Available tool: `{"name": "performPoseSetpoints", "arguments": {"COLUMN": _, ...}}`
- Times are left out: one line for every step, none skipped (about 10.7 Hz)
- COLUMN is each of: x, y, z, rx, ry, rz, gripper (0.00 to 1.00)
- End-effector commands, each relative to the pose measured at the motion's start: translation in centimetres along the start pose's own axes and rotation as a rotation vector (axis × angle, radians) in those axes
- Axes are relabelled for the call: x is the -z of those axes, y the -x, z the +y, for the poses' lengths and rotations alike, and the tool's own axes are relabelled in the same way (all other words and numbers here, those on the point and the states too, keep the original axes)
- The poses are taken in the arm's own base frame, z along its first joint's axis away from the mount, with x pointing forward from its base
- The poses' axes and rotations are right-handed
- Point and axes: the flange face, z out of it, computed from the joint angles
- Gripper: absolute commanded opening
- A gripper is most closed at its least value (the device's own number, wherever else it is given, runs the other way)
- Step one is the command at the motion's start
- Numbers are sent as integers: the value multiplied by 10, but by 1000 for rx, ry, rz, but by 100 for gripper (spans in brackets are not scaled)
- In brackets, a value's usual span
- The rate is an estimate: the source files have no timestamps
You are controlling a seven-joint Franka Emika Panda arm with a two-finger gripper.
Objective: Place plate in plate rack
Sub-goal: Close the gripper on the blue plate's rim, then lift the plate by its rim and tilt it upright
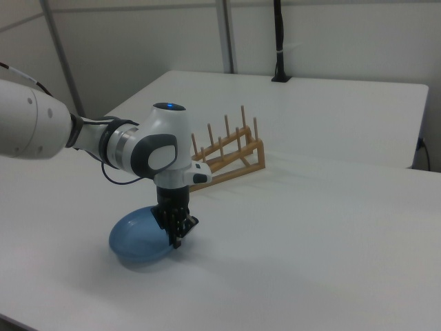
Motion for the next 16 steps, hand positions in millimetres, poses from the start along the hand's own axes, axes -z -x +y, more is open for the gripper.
{"name": "performPoseSetpoints", "arguments": {"x": 12, "y": -6, "z": -3, "rx": -23, "ry": -4, "rz": 61, "gripper": 0}}
{"name": "performPoseSetpoints", "arguments": {"x": 25, "y": -7, "z": -3, "rx": -17, "ry": -3, "rz": 84, "gripper": 0}}
{"name": "performPoseSetpoints", "arguments": {"x": 42, "y": -6, "z": -2, "rx": 16, "ry": 0, "rz": 113, "gripper": 0}}
{"name": "performPoseSetpoints", "arguments": {"x": 66, "y": -5, "z": 6, "rx": 68, "ry": 6, "rz": 156, "gripper": 0}}
{"name": "performPoseSetpoints", "arguments": {"x": 90, "y": -2, "z": 19, "rx": 103, "ry": 14, "rz": 201, "gripper": 0}}
{"name": "performPoseSetpoints", "arguments": {"x": 112, "y": 0, "z": 31, "rx": 169, "ry": 26, "rz": 232, "gripper": 0}}
{"name": "performPoseSetpoints", "arguments": {"x": 139, "y": 0, "z": 47, "rx": 219, "ry": 29, "rz": 262, "gripper": 0}}
{"name": "performPoseSetpoints", "arguments": {"x": 164, "y": 0, "z": 62, "rx": 243, "ry": 10, "rz": 302, "gripper": 0}}
{"name": "performPoseSetpoints", "arguments": {"x": 182, "y": -3, "z": 66, "rx": 249, "ry": 4, "rz": 357, "gripper": 0}}
{"name": "performPoseSetpoints", "arguments": {"x": 216, "y": -12, "z": 72, "rx": 238, "ry": 42, "rz": 472, "gripper": 0}}
{"name": "performPoseSetpoints", "arguments": {"x": 236, "y": -24, "z": 74, "rx": 227, "ry": 97, "rz": 607, "gripper": 0}}
{"name": "performPoseSetpoints", "arguments": {"x": 254, "y": -34, "z": 77, "rx": 219, "ry": 160, "rz": 757, "gripper": 0}}
{"name": "performPoseSetpoints", "arguments": {"x": 266, "y": -41, "z": 76, "rx": 214, "ry": 209, "rz": 883, "gripper": 0}}
{"name": "performPoseSetpoints", "arguments": {"x": 270, "y": -48, "z": 72, "rx": 219, "ry": 250, "rz": 974, "gripper": 0}}
{"name": "performPoseSetpoints", "arguments": {"x": 285, "y": -53, "z": 66, "rx": 224, "ry": 284, "rz": 1069, "gripper": 0}}
{"name": "performPoseSetpoints", "arguments": {"x": 291, "y": -58, "z": 59, "rx": 228, "ry": 304, "rz": 1141, "gripper": 0}}
